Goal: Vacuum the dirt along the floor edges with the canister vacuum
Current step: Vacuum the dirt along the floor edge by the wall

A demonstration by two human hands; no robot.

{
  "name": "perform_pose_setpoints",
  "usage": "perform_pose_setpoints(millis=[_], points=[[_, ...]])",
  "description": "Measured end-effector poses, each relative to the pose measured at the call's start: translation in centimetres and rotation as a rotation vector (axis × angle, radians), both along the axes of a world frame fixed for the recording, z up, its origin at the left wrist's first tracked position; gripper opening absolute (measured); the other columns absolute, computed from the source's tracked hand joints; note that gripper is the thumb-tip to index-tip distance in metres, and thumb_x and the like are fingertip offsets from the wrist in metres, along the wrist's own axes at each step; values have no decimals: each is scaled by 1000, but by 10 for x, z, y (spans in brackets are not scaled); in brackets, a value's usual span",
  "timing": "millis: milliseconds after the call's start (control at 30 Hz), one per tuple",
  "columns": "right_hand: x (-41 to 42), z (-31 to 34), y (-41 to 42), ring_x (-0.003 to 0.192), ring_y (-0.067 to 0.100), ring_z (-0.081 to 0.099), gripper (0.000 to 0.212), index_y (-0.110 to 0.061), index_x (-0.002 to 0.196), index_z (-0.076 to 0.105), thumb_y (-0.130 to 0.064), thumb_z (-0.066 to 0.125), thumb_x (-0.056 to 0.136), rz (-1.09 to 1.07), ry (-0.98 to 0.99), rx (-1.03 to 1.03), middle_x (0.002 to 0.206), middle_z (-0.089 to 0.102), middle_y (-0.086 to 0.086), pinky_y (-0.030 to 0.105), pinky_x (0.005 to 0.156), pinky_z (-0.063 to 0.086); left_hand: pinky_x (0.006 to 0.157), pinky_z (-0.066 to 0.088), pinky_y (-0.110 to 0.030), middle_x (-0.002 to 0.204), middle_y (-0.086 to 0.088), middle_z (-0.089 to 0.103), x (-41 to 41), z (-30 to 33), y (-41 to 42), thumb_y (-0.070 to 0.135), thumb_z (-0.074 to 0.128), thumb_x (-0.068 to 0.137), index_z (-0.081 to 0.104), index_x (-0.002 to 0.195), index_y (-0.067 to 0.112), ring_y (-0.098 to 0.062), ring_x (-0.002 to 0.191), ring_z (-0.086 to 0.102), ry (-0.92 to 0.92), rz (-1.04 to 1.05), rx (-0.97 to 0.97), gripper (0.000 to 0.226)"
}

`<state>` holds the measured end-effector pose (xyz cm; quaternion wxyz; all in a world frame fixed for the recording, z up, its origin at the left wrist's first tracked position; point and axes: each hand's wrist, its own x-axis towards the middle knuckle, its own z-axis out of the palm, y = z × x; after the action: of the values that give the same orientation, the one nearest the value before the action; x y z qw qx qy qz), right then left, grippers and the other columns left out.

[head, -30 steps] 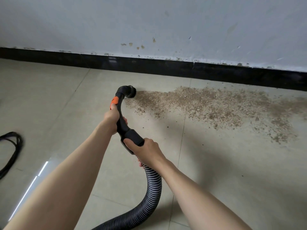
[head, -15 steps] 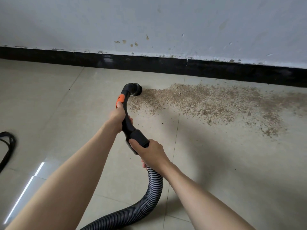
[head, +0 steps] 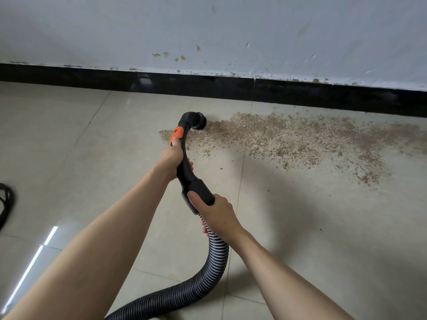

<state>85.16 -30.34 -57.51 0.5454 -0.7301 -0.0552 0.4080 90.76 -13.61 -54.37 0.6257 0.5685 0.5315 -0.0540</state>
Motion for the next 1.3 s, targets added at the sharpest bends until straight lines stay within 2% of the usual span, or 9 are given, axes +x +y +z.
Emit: perform_pose_setpoints(millis=[200,300,467,600,933,1067,1300], points=[[-1,-4,-11,37,10,52,46,-14,77,52,-58,64,84,-29,4,-1,56,56,-1,19,43,44,48,46,-32,81,-13,50,5,-2,-12,56,29,98,37,134,4,-24,53,51,-24,-27,-5,64],[-1,-8,-16,38,11,52,46,-13,77,53,-57,65,83,-64,13,-1,46,55,-6,22,47,45,49,47,-33,84,-15,51,9,-3,-19,54,28,99,36,134,2,-25,54,52,-22,-48,14,63],[-2,-14,-22,40,12,51,46,-14,76,52,-57,63,84,-113,13,-3,43,54,-5,23,48,44,53,49,-35,72,-15,53,19,-3,-31,58,30,98,40,131,1,-26,52,53,14,-89,36,67],[-3,-15,-28,37,11,50,46,-13,76,51,-56,64,84,-160,-9,-26,41,52,-7,17,42,39,54,50,-35,66,-15,53,24,-7,-41,57,30,98,40,132,0,-26,51,53,9,-121,45,67],[23,-9,-53,35,8,49,44,-11,77,51,-50,65,87,-172,-56,-63,54,55,2,16,40,40,52,50,-34,75,-14,55,47,-13,-61,55,30,99,42,128,3,-25,55,56,-47,-154,-19,61],[35,-7,-61,36,11,50,44,-10,76,51,-50,66,87,-192,-47,-52,47,54,-2,19,42,42,53,50,-33,81,-14,55,62,-12,-70,56,31,98,40,132,3,-24,57,56,-62,-186,-43,64],[50,-12,-83,37,11,50,47,-10,75,50,-53,64,87,-216,-66,-78,41,53,-3,17,42,41,56,50,-36,75,-13,54,83,-13,-97,58,29,98,40,132,2,-25,56,54,-63,-255,-69,66]])
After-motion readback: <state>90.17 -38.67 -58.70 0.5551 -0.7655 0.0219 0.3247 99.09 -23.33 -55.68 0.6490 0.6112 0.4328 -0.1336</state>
